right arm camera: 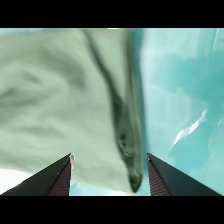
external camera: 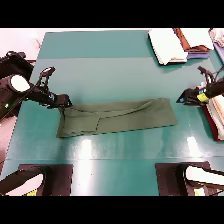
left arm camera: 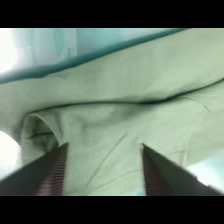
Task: Fold the shirts.
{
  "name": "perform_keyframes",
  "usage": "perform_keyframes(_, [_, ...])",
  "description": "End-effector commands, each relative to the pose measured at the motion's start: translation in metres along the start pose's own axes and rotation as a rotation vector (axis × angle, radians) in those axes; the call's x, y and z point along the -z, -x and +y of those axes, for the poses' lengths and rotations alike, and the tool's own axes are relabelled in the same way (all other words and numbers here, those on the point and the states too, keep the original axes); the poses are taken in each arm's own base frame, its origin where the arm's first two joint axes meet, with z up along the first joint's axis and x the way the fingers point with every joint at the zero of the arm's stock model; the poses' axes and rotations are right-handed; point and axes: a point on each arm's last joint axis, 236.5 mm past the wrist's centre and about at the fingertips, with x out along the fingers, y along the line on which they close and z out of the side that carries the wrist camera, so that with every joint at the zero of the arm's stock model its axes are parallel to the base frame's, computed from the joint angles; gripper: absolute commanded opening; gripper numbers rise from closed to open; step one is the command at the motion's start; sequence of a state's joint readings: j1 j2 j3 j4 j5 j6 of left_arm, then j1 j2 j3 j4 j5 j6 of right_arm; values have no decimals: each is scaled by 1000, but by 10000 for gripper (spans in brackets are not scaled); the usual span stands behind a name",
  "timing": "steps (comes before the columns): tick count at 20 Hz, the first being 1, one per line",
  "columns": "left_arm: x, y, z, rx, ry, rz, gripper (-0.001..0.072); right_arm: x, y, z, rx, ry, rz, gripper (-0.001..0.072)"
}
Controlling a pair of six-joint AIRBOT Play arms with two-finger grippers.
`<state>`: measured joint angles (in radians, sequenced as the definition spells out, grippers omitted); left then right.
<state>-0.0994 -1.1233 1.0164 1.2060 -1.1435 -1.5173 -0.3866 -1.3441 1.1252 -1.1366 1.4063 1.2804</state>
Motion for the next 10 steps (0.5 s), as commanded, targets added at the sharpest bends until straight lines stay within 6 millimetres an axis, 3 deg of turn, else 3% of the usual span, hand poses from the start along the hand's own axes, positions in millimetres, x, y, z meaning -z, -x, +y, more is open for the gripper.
perform_keyframes(1, [-3, 3, -18, 73, 28, -8, 35, 19, -25, -20, -113, -70, 34, 537])
perform_keyframes(4, [-17, 4, -41, 162, 69, -62, 24, 21, -56, -16, -236, -131, 37, 536])
perform_keyframes(8, [-16, -18, -82, 204, 39, -65, 24, 14, -91, 19, -355, -134, 65, 520])
perform_keyframes(9, [-14, -27, -94, 214, 21, -59, 24, 14, -99, 25, -344, -113, 76, 424])
perform_keyframes(10, [-12, -38, -107, 232, 8, -54, 24, 12, -104, 29, -327, -87, 72, 248])
